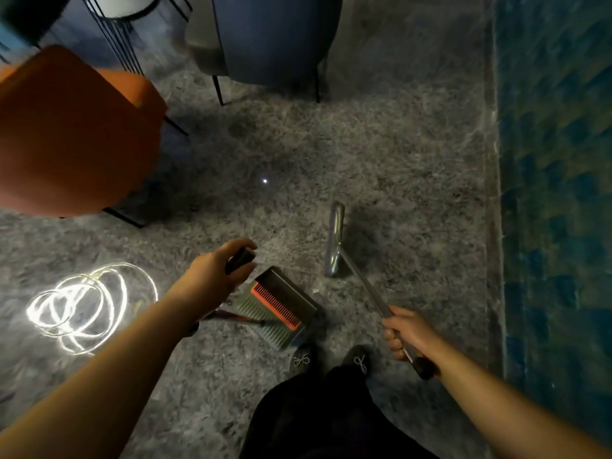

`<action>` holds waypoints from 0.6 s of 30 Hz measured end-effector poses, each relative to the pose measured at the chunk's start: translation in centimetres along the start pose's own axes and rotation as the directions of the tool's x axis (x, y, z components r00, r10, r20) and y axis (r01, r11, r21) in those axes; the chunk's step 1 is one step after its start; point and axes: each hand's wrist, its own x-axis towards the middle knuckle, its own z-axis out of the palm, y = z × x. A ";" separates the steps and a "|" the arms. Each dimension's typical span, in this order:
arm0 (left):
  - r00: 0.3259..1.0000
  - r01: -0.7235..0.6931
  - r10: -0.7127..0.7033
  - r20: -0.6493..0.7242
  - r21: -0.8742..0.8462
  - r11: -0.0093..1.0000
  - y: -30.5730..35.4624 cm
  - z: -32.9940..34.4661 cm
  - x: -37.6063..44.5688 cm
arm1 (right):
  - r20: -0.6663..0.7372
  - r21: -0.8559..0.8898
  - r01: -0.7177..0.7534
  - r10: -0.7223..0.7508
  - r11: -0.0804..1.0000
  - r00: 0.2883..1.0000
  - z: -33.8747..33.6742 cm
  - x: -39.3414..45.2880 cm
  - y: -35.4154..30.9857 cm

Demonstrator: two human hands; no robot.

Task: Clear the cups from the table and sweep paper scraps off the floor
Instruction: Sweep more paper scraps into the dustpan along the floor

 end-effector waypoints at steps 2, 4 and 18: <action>1.000 -0.012 0.012 0.011 -0.005 1.000 -0.3 -0.3 0.6 | 0.010 0.026 -0.021 0.020 0.999 1.000 1.1 0.8 0.4; 0.999 -0.043 0.043 0.010 0.019 0.999 -0.4 -0.4 0.8 | 0.034 0.048 -0.041 0.040 0.998 0.999 2.4 1.6 0.7; 0.996 -0.056 0.051 -0.074 -0.061 0.997 1.2 -0.4 2.7 | 0.085 0.219 -0.103 0.086 0.970 0.993 5.3 0.1 0.7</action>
